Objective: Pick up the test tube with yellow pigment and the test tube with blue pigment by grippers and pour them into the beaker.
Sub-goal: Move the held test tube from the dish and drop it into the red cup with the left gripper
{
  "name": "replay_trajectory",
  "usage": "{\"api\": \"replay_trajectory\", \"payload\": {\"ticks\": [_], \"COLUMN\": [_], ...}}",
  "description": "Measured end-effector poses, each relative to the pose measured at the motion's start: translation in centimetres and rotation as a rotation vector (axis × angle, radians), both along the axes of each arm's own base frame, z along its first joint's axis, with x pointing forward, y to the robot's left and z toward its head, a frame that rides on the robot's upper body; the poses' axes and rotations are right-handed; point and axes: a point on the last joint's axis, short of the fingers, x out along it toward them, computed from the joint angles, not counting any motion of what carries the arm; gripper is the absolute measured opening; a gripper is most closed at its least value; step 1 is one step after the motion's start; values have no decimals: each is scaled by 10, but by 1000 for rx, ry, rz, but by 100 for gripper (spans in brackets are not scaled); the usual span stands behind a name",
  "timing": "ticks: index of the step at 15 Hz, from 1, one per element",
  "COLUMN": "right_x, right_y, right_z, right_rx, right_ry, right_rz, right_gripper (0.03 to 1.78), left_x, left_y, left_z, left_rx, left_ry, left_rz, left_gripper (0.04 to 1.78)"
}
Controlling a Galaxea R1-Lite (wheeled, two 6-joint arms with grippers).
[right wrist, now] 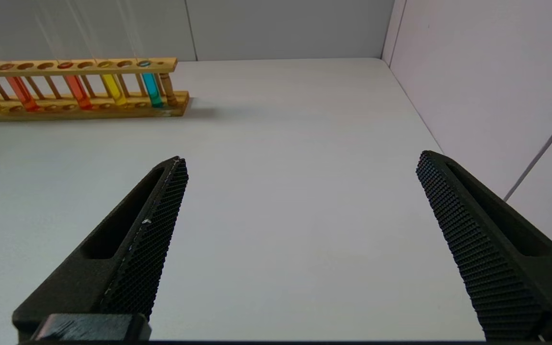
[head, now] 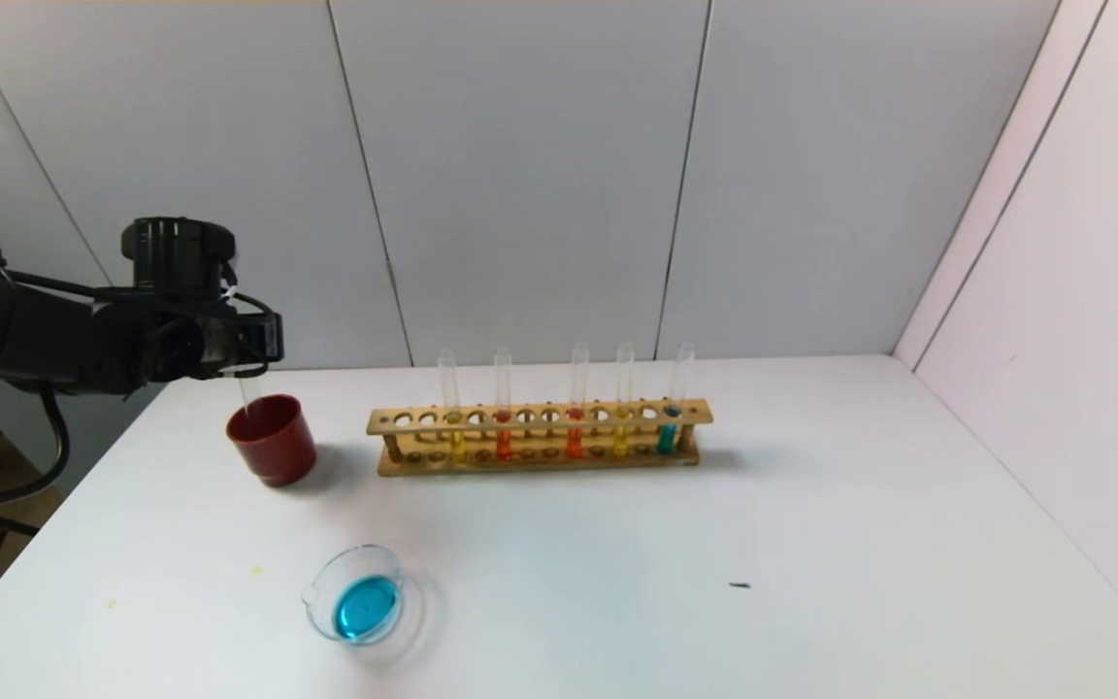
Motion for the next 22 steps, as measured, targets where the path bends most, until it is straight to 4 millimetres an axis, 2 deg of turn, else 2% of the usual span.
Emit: {"api": "replay_trajectory", "payload": {"ticks": [7,17,20,22], "right_x": [0,0,0,0], "right_y": [0,0,0,0], "right_z": [0,0,0,0], "right_rx": [0,0,0,0], "right_ry": [0,0,0,0], "right_rz": [0,0,0,0], "right_gripper": [174,174,174,174], "left_x": [-6,-15,-16,-17], "left_y": [0,1,2,2], "left_z": [-26,-49,-49,-45], "left_rx": [3,-10,-7,-5], "left_ry": [14,21,23,15], "left_rz": [2,10,6,3], "left_gripper": [32,32,43,64]}}
